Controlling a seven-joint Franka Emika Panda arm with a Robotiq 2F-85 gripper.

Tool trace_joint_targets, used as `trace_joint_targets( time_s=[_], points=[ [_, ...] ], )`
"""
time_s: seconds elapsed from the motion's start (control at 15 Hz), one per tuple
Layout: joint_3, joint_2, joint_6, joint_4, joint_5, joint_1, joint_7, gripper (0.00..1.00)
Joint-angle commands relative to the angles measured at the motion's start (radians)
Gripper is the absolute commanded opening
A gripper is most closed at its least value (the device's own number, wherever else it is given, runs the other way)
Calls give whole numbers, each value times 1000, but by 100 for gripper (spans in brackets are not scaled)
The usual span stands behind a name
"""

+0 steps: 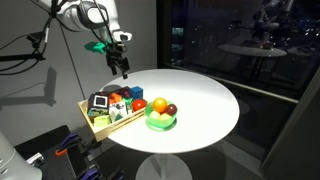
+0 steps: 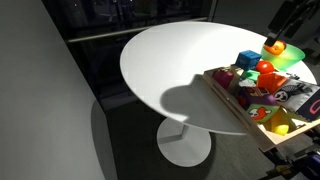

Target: Remove the blue block from the stack in the wooden tray and put it on the table

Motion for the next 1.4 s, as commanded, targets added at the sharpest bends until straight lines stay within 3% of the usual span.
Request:
trace_joint_targets(
  time_s=[0.0, 0.53, 1.07, 1.13, 1.2, 1.33],
  points=[
    [1, 101, 16, 81, -57, -4, 72, 100],
    [-30, 263, 23, 172, -181, 10, 194, 100],
    [-71, 355, 30, 208, -194, 26, 200, 100],
    [-75, 363, 31, 209, -196, 29, 201, 75],
    [-79, 369, 31, 211, -197, 32, 203, 74],
    [-84, 376, 24, 218, -191, 39, 204, 56]
  ],
)
